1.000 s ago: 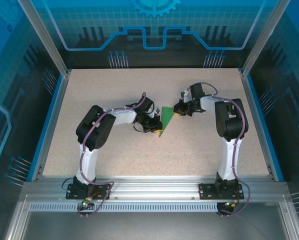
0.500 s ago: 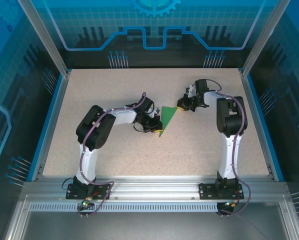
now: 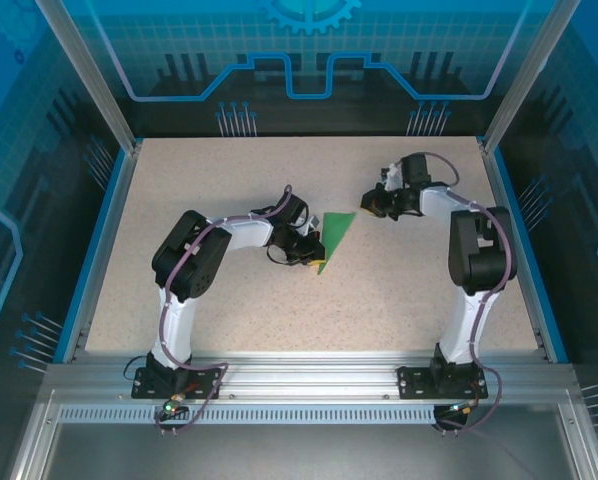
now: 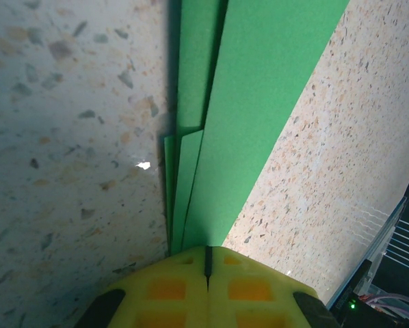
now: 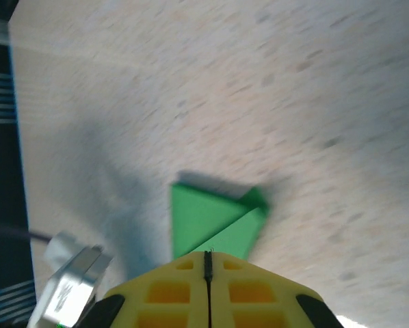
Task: Fold a paper plane with a square sheet of paper (fold left side to right side)
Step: Fold the wing for the fifth time at the center of the table.
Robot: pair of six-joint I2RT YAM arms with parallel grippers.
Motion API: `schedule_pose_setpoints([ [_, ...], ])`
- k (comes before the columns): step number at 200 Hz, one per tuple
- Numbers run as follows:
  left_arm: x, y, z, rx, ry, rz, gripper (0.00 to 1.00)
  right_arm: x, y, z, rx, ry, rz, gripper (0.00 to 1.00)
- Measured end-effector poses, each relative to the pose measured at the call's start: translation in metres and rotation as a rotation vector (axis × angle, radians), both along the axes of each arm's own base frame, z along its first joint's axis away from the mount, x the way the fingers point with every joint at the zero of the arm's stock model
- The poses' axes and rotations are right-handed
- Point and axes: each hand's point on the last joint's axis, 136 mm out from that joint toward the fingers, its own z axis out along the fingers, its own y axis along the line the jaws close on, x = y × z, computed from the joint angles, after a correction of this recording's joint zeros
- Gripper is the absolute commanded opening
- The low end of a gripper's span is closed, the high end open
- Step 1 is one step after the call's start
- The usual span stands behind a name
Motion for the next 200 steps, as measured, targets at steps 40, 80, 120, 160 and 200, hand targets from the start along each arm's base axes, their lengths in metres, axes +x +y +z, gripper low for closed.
schedule_pose_setpoints([
  [40,0.0,0.0,0.0,0.0,0.0,0.0,0.0,-0.033,0.061,-0.014,0.033,0.043,0.122,0.07],
  [80,0.0,0.0,0.0,0.0,0.0,0.0,0.0,-0.05,0.08,-0.051,0.022,0.142,0.155,0.07],
  [120,-0.001,0.0,0.002,-0.003,0.0,-0.001,0.05,-0.055,0.078,-0.065,0.002,0.2,0.146,0.06],
  [160,-0.002,0.0,0.024,-0.016,-0.025,-0.003,0.12,-0.056,0.076,-0.066,-0.011,0.208,0.142,0.05],
  [200,-0.003,-0.004,0.052,-0.061,-0.058,-0.013,0.13,-0.056,0.076,-0.066,-0.013,0.206,0.145,0.05],
])
